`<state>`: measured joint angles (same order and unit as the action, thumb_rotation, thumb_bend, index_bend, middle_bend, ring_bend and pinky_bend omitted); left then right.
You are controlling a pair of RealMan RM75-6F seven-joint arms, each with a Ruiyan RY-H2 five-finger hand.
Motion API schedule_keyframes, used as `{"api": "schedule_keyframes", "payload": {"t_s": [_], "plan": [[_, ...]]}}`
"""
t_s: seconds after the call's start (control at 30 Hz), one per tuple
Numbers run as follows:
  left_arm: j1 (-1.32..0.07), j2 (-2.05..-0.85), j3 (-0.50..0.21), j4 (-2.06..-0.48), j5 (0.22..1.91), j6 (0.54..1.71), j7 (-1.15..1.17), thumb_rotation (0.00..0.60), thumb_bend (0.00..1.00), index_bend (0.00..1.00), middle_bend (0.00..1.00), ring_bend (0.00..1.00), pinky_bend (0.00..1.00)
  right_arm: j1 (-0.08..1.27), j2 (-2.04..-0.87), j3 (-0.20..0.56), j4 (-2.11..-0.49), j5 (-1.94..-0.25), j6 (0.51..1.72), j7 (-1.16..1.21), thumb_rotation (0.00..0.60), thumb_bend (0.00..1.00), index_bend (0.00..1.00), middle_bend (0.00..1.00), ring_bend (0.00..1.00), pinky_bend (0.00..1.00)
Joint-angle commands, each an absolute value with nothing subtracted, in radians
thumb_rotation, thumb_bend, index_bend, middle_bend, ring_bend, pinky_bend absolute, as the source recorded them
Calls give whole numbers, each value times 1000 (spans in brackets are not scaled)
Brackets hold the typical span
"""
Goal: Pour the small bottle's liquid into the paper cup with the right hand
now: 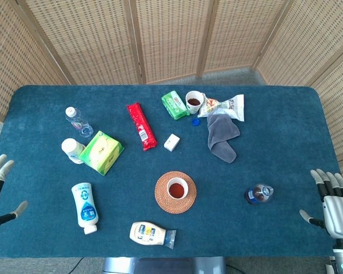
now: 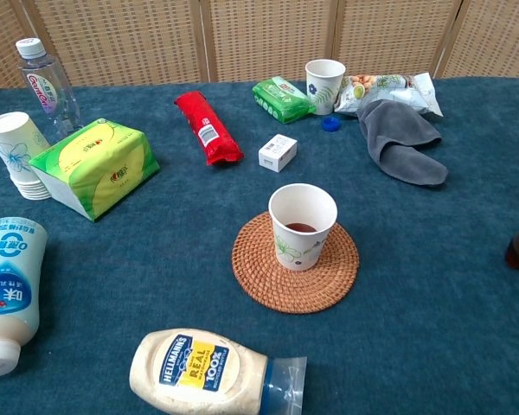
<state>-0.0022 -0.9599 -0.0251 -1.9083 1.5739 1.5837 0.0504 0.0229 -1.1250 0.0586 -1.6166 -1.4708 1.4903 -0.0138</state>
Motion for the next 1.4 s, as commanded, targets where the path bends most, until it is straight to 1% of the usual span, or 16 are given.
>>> {"api": "schedule_keyframes", "payload": {"t_s": [0.03,0.27,0.67,1.07,1.4], "plan": [[-7,-934,-36,-1928,1558,1583,11,600,272,0,0,0,0,25,-1124,59,-1623,-1461,1479,1,600,0,0,0,0,0],[-3,-911,-33,-1916,1552,1582,-49,600,273,0,0,0,0,21,-1127,59,-1615,-1444,1465,59,600,0,0,0,0,0],[12,-911,-19,-1882,1577,1604,-105,600,272,0,0,0,0,33,-1135,42,-1563,-1459,1408,252,600,0,0,0,0,0],[-8,-897,-35,-1874,1540,1571,-147,600,273,0,0,0,0,72,-1207,57,-1494,-1461,1355,450,600,0,0,0,0,0],[-12,-894,-28,-1877,1545,1558,-141,600,273,0,0,0,0,90,-1268,58,-1426,-1461,1322,597,600,0,0,0,0,0]]}}
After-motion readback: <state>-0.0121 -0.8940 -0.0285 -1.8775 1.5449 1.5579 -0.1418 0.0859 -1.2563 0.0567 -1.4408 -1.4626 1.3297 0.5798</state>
